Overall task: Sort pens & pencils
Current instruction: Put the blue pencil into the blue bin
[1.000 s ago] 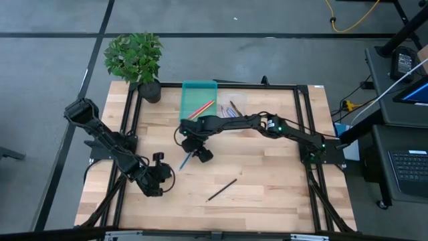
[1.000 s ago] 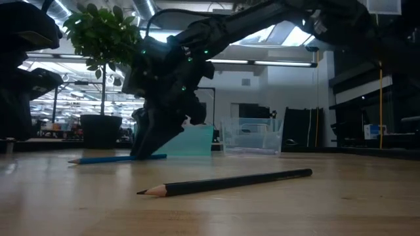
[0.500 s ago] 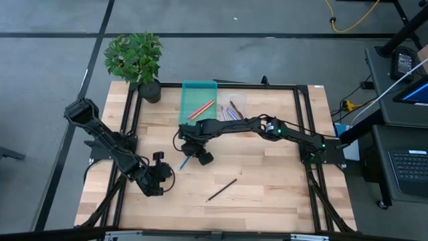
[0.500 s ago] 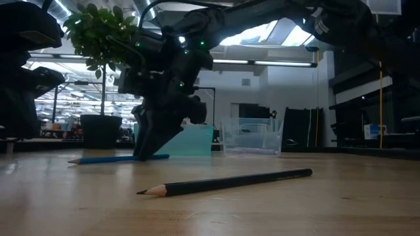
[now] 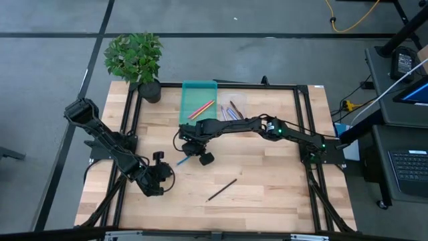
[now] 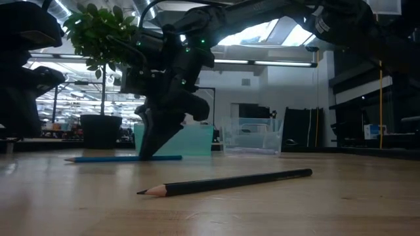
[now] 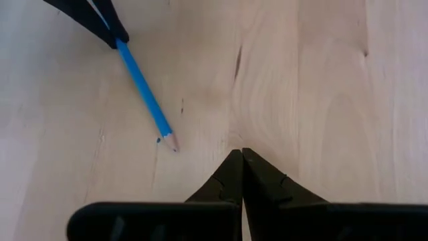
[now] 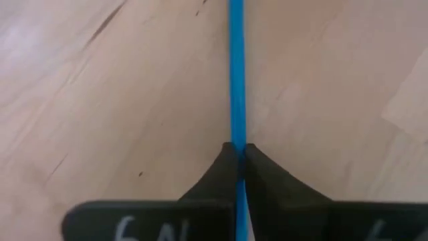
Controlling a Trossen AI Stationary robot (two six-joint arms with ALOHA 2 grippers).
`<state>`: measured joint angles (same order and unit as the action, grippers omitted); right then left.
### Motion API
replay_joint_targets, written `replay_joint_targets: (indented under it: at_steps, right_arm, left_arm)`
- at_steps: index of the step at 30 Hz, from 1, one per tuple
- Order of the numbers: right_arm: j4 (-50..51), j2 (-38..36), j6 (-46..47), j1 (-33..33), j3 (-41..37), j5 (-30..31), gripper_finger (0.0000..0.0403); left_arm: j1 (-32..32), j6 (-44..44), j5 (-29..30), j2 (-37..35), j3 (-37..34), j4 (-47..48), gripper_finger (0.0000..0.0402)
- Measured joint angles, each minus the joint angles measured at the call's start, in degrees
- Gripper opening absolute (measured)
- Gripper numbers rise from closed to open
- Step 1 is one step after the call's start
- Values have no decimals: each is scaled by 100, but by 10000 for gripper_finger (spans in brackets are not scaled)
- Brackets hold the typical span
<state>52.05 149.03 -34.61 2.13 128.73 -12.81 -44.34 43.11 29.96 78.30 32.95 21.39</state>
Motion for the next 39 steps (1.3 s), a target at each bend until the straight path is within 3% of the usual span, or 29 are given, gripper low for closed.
replay_joint_targets:
  at_steps: [9, 15, 22, 34, 39]
  right_arm:
    - [36, -2, 243, 46, -2, -354, 16]
    - [69, -4, 272, 39, 15, -353, 17]
    - [593, 76, 324, 30, 566, -330, 16]
    - [1003, -56, 593, -20, 570, -348, 9]
    - [1003, -148, 716, -22, 595, -338, 3]
  left_arm:
    - [0, 0, 93, 0, 0, -2, 0]
    - [0, 0, 93, 0, 0, -2, 0]
    - [0, 2, 93, 0, 0, -2, 0]
    - [2, 22, 106, 2, 0, -51, 0]
    - [7, 24, 422, 2, 0, -54, 0]
